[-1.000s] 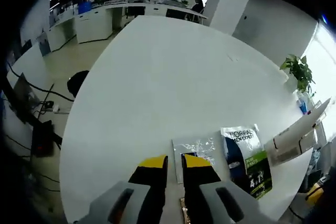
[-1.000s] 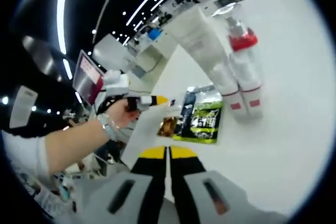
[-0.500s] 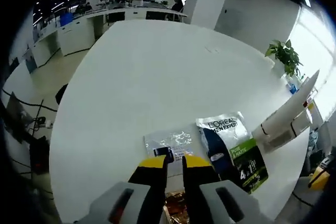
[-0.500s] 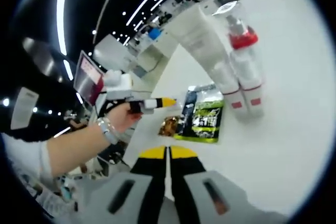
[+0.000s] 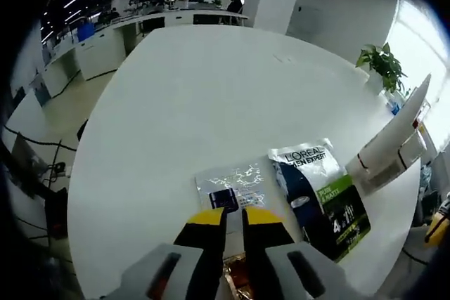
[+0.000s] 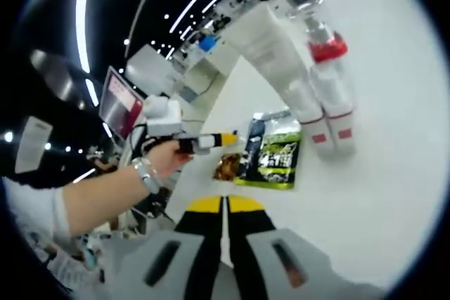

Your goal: Arrange the skincare products in the storage area until every visible bottle or jar stands upright without overlapping.

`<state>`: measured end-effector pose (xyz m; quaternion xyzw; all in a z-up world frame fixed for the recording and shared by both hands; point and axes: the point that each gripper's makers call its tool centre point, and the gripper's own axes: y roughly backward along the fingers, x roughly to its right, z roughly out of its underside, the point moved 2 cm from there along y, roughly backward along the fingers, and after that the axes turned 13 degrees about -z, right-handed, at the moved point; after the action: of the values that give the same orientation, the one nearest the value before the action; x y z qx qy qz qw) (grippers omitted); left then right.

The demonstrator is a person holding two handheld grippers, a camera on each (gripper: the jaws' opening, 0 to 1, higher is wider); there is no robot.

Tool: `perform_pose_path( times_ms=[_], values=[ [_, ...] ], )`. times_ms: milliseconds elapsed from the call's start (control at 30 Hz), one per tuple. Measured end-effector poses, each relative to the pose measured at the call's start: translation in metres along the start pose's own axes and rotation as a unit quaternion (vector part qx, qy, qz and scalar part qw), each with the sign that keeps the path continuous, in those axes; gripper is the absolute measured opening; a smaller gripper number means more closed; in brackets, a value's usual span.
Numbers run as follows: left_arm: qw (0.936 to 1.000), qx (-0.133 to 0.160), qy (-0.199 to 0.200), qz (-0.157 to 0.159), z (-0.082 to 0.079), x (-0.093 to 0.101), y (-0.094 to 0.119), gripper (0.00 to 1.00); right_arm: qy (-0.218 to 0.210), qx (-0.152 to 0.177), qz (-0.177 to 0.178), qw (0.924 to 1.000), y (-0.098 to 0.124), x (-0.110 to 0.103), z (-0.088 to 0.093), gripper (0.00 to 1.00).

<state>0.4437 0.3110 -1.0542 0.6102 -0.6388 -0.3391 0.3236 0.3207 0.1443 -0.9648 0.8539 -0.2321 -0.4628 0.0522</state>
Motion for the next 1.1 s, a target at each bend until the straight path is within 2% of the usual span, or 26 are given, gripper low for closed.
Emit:
perform_pose_path(
  times_ms=[267, 900, 1100],
  values=[
    [0.9999, 0.005, -0.011, -0.002, -0.0008, 0.0007, -0.0005, 0.09, 0.002, -0.006, 0.004, 1.0, -0.0004, 0.0013, 0.0024, 0.01],
    [1.0, 0.006, -0.005, 0.004, -0.0044, -0.0003, -0.0029, 0.09, -0.003, -0.011, 0.0, 0.9999, -0.001, 0.0007, 0.0049, 0.01],
    [0.9999, 0.003, -0.003, 0.012, -0.0054, 0.0032, 0.002, 0.13, -0.005, -0.01, -0.001, 0.9999, -0.0009, 0.0006, 0.0045, 0.01]
  ],
)
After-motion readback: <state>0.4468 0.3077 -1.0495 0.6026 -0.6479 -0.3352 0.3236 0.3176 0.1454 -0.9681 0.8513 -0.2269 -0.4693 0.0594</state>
